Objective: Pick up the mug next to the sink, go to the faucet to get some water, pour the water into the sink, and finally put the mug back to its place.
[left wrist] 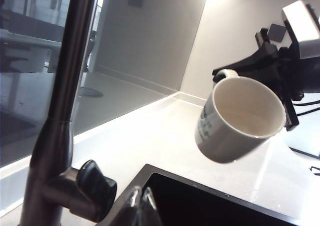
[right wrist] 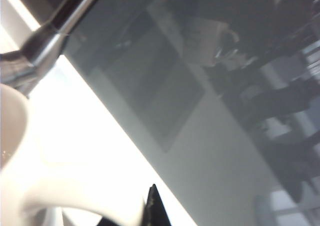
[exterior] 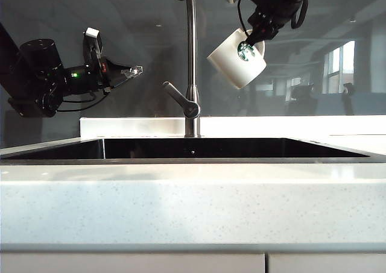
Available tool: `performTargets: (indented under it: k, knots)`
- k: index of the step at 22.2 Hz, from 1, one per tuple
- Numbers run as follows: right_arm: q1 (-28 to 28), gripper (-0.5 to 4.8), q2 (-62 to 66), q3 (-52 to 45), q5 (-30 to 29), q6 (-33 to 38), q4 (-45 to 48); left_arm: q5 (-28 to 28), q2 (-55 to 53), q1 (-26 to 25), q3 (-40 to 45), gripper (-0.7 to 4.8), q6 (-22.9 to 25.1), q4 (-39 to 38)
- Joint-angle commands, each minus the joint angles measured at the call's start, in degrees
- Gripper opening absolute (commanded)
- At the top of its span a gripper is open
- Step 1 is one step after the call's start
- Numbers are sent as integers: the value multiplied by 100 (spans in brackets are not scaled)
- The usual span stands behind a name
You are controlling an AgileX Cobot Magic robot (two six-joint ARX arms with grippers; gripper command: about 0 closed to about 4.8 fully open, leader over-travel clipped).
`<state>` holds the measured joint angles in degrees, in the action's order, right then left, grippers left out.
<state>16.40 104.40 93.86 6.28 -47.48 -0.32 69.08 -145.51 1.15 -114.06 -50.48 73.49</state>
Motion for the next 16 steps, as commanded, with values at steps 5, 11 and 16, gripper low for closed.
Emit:
performTargets:
  k: [5, 11, 16]
  knots:
    - [225, -1, -243, 111, 520, -1344, 590, 59, 48, 2, -28, -6, -98, 76]
    - [511, -1, -245, 111, 992, -2721, 645, 28, 48, 2, -26, -6, -94, 76]
    - [621, -1, -256, 111, 1078, -3416, 721, 13, 48, 2, -26, -6, -94, 76]
